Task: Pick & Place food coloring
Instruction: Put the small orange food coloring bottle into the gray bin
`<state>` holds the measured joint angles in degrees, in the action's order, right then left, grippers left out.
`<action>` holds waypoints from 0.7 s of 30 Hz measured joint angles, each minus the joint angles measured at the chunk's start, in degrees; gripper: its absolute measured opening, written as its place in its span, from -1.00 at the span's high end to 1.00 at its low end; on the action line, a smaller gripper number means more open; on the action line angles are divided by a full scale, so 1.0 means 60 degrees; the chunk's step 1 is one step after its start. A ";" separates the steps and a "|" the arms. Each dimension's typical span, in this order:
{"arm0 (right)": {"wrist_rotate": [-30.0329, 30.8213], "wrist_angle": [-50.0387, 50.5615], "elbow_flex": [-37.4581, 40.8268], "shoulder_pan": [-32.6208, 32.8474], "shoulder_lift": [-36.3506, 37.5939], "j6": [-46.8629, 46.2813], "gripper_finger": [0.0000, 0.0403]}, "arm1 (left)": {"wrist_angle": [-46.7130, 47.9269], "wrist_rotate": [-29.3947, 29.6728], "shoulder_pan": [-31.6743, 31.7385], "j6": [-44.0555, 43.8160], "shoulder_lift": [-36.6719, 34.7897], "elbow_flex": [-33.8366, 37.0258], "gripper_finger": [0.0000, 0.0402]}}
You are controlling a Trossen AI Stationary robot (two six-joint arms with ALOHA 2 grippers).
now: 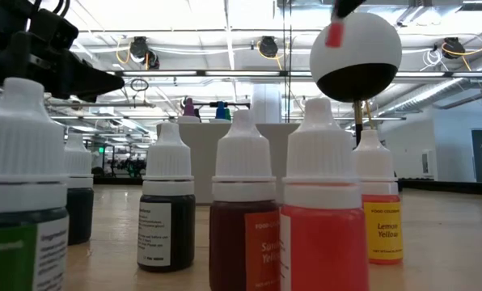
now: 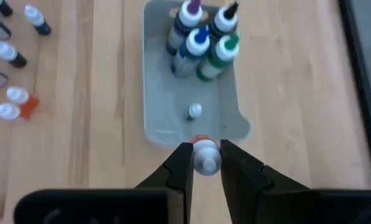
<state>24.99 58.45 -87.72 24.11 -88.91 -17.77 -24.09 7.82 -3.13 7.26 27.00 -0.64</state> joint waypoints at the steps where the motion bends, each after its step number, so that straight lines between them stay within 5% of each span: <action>1: -0.0259 -0.0209 0.0004 -0.0236 -0.0034 0.0299 0.73 | 0.0000 0.0063 -0.0001 0.0001 0.0000 0.0000 0.76; 11: -0.2878 -0.1181 0.0000 -0.2426 -0.1220 0.2768 0.73 | 0.0018 0.0304 0.0003 0.0188 -0.0004 0.0000 0.76; 21: -0.2951 -0.1325 0.0004 -0.2898 -0.2133 0.4220 0.73 | 0.0047 0.0469 0.0003 0.0313 0.0000 0.0000 0.76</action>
<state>7.29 50.50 -87.70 6.72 -101.71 7.55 -23.81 10.63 -3.11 9.14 27.00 -0.64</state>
